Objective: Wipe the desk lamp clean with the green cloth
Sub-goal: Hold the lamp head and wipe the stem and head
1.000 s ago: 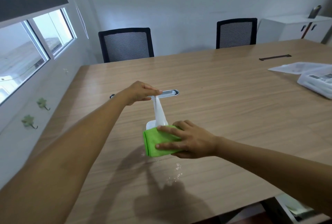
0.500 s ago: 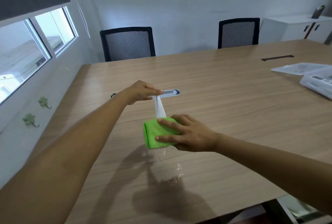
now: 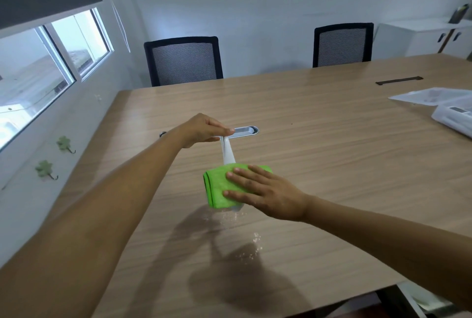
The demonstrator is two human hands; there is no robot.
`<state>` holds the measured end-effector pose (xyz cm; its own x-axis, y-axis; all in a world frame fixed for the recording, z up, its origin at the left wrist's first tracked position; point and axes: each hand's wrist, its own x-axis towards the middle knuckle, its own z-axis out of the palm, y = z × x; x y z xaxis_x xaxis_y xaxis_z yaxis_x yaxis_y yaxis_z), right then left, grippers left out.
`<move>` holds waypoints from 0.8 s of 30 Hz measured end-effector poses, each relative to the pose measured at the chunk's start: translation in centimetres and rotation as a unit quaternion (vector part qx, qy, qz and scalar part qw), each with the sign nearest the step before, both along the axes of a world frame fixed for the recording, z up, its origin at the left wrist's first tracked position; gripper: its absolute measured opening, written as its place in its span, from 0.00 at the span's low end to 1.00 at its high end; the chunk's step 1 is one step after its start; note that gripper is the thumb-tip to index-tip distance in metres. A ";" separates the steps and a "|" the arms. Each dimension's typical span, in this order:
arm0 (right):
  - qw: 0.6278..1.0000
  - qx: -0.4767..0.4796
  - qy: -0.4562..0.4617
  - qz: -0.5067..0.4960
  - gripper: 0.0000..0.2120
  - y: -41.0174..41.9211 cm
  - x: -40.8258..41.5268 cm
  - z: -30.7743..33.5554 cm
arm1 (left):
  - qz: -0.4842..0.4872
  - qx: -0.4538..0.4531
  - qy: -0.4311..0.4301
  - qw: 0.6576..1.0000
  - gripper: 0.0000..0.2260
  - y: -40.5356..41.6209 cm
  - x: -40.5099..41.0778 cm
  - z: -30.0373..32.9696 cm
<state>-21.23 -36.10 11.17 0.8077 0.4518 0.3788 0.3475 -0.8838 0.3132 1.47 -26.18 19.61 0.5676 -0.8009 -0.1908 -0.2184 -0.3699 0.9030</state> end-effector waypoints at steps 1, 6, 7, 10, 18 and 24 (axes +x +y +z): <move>1.000 -0.005 -0.004 0.007 0.20 -0.1 -0.2 0.1 | 0.000 -0.001 0.003 1.000 0.12 0.0 0.1 0.1; 0.998 0.026 -0.044 -0.039 0.21 -0.6 2.3 3.0 | 0.000 -0.003 -0.008 1.000 0.15 -0.2 -0.2 0.2; 0.998 0.030 -0.035 -0.047 0.23 -0.5 2.9 3.3 | 0.001 -0.003 -0.016 1.000 0.15 -0.2 -0.2 0.3; 0.998 0.037 -0.004 -0.041 0.24 -0.1 3.2 2.7 | -0.002 0.004 -0.009 1.000 0.15 0.1 0.0 0.4; 0.999 0.022 -0.030 0.014 0.20 0.5 -0.1 2.0 | -0.009 -0.003 0.010 1.000 0.14 0.1 -0.2 0.6; 0.998 0.054 -0.011 -0.041 0.24 -0.1 3.4 3.8 | -0.001 0.011 -0.033 0.999 0.16 0.2 -0.1 0.4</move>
